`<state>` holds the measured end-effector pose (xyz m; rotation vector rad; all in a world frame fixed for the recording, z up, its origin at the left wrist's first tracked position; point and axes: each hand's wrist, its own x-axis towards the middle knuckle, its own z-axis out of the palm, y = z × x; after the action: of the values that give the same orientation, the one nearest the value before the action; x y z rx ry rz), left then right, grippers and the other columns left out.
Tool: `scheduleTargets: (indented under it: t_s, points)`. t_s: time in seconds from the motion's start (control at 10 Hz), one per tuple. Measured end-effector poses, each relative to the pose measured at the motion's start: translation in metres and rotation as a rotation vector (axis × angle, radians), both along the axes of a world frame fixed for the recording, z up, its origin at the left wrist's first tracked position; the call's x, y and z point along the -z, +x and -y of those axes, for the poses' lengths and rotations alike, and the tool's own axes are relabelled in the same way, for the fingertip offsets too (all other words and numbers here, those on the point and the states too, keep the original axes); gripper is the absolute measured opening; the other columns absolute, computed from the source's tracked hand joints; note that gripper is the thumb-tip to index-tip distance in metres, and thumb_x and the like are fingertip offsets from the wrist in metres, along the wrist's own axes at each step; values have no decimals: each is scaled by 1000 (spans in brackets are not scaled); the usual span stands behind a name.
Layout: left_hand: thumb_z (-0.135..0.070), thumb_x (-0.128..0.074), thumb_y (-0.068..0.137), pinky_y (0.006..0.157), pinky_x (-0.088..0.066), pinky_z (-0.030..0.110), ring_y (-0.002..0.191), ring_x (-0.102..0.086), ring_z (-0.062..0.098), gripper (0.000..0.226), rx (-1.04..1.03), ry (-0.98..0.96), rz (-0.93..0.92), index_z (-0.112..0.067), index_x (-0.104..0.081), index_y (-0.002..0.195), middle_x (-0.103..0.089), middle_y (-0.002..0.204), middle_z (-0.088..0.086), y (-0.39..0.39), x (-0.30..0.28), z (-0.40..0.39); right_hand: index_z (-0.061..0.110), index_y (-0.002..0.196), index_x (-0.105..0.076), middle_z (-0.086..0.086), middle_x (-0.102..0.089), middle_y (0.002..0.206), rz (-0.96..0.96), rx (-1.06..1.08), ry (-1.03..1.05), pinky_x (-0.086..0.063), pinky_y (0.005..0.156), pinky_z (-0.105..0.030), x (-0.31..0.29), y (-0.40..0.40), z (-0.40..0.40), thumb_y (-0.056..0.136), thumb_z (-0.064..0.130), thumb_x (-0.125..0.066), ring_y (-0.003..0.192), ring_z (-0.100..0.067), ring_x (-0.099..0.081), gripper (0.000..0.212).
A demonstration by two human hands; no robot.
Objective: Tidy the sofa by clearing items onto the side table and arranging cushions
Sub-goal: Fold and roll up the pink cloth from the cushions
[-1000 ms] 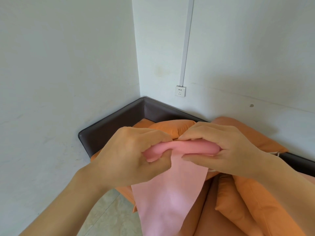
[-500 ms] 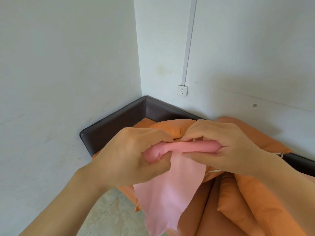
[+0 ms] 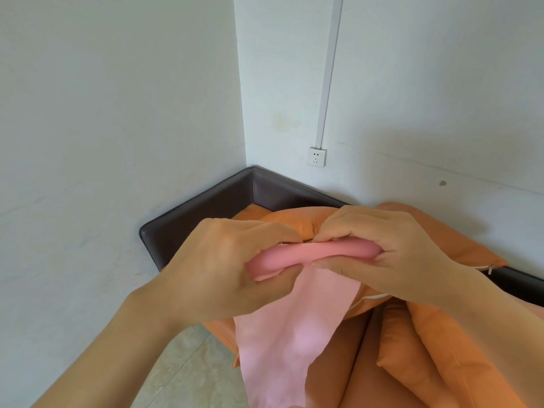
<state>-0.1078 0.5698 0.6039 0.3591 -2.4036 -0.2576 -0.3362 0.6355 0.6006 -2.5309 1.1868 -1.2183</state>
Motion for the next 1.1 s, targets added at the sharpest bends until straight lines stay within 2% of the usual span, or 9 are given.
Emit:
scheduleTargets:
  t_s: [0.1,0.2,0.3,0.5,0.6,0.7,0.8,0.9,1.1]
  points:
    - [-38,-69,83,46,-46,34,63,-61,16,27,-51,-110,33,-26,-69,108,-70,86,-13,1,-2,-1,5,97,-70,6,-68,91,48,-29,78,-43,76,-12,-2,-1,0,88,20,-64,86,-3,-63,19]
    - [-33,-68,85,45,-44,33,61,-59,16,21,-46,-123,21,-23,-71,103,-68,82,-12,2,-3,0,6,103,-68,6,-68,95,74,-58,110,-42,76,-11,-2,1,-1,87,19,-64,87,-4,-63,21]
    - [-28,-63,81,44,-42,35,55,-55,16,17,-52,-58,14,-23,-73,94,-66,71,-9,2,-3,-1,8,110,-65,4,-67,98,64,-62,45,-43,75,-17,-1,3,-1,81,22,-77,87,-8,-60,35]
    - [-28,-61,79,44,-42,36,52,-55,15,14,-70,-22,11,-22,-73,83,-64,65,-9,1,-5,-7,2,104,-68,1,-68,94,75,-99,75,-50,75,-27,-2,1,-2,81,10,-74,86,-4,-60,25]
    - [-29,-65,80,45,-44,34,57,-59,14,15,-81,-96,14,-22,-73,89,-67,71,-11,1,-8,-9,5,103,-70,1,-70,96,57,-51,123,-51,79,-28,-3,2,-3,87,16,-67,90,1,-60,19]
    - [-27,-67,81,43,-40,32,53,-52,15,15,-110,-226,51,-22,-73,93,-61,67,-12,1,-6,-10,11,105,-69,10,-69,98,84,-56,173,-47,79,-14,-5,2,-4,91,20,-64,91,0,-63,18]
    - [-24,-61,85,39,-35,33,46,-42,15,14,-95,-218,37,-21,-74,90,-54,59,-10,1,-1,-9,19,112,-67,19,-69,97,142,-39,178,-51,75,-19,-7,4,-8,85,33,-70,91,-10,-67,31]
    - [-26,-59,82,40,-36,30,46,-40,10,17,-79,-66,-6,-25,-74,91,-54,57,-11,2,-2,-7,12,111,-67,13,-67,97,60,-1,58,-50,78,-22,-4,4,-7,74,33,-79,90,-12,-65,44]
    - [-32,-67,81,42,-38,32,51,-46,12,16,-138,-185,97,-24,-74,93,-61,65,-11,1,-6,-5,25,102,-68,17,-70,97,207,14,191,-44,74,-7,-6,6,-7,82,27,-72,88,0,-66,20]
